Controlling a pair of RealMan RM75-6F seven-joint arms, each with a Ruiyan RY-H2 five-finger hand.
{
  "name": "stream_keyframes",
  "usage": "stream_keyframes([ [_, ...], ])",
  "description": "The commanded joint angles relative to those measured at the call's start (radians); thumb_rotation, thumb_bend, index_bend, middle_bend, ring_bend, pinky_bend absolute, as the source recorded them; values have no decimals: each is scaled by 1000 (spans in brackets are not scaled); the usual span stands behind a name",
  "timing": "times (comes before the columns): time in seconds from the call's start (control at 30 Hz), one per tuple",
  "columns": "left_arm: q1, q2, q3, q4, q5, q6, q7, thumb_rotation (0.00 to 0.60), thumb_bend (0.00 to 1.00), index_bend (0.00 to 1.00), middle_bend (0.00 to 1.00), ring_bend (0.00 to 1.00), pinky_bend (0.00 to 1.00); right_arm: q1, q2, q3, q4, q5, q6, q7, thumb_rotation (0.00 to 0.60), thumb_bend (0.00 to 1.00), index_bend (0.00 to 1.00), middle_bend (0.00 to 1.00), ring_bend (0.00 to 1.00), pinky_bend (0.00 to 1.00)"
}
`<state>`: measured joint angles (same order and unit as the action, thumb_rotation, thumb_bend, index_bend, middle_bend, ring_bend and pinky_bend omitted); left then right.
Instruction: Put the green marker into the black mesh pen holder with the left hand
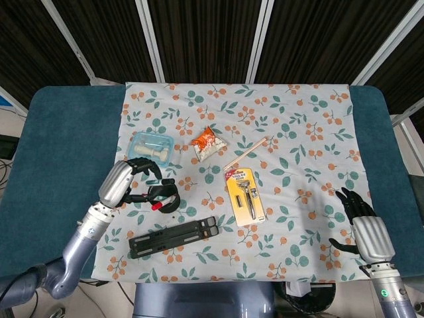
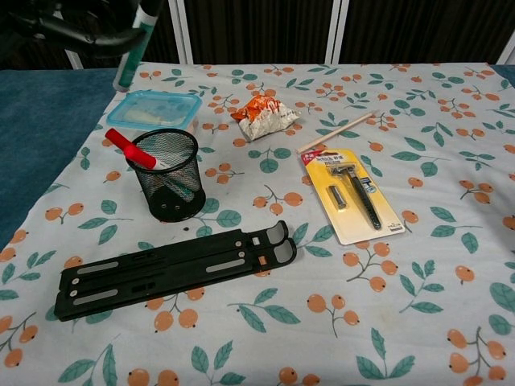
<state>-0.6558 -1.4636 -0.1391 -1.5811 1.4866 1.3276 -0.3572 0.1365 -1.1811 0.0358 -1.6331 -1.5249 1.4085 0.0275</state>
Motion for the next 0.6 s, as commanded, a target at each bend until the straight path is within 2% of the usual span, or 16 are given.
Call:
stream_keyframes([
  [0.03,-8,-35,-14,9,-37,-33,5,600,345,585,526,437,514,0,1,0,-2,1,-2,1,600,168,0,0,0,182],
  [0.23,-16,-82,-27,41,-67,-72,2,600,345,585,526,437,514,0,2,2,-5,10,-6,5,600,168,0,0,0,182],
  [0.6,-11,-124,-20,110,-72,-106,1,600,345,583,524,437,513,2,3,3,-6,12,-10,7,600,167,0,0,0,182],
])
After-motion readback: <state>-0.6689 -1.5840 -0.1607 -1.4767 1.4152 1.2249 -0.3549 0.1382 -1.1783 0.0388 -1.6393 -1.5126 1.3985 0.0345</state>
